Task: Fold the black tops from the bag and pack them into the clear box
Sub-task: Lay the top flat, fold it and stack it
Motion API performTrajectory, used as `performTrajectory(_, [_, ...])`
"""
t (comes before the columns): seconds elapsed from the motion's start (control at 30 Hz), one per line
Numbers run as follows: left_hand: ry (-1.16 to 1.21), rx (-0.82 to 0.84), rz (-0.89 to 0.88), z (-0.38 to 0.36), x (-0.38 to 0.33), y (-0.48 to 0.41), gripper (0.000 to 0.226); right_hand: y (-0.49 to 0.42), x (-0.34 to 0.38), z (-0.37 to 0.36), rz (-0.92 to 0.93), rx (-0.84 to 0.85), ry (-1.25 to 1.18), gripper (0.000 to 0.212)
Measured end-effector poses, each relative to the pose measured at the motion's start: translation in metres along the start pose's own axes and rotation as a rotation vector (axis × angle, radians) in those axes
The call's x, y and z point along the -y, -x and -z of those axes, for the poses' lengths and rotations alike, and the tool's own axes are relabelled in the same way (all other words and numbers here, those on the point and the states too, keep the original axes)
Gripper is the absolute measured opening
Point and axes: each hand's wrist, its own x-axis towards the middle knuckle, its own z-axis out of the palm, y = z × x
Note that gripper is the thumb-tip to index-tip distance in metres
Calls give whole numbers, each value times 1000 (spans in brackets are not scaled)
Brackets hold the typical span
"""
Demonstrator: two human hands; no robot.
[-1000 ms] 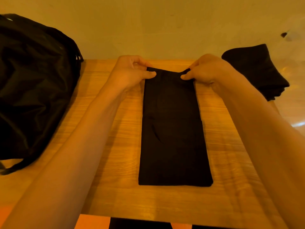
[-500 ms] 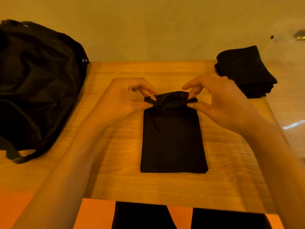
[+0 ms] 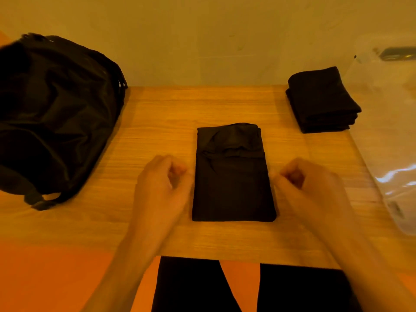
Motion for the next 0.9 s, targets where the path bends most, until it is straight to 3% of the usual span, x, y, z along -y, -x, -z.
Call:
performTrajectory(0.13, [-125, 63, 44, -3, -6, 33, 25, 23, -6, -17, -53, 17, 155, 29])
performTrajectory(0.5, [130, 51, 196, -1, -14, 51, 21, 42, -8, -24, -40, -92, -34, 20])
performTrajectory(0.9, [85, 81, 227, 1, -19, 52, 24, 39, -8, -31, -76, -95, 9, 25])
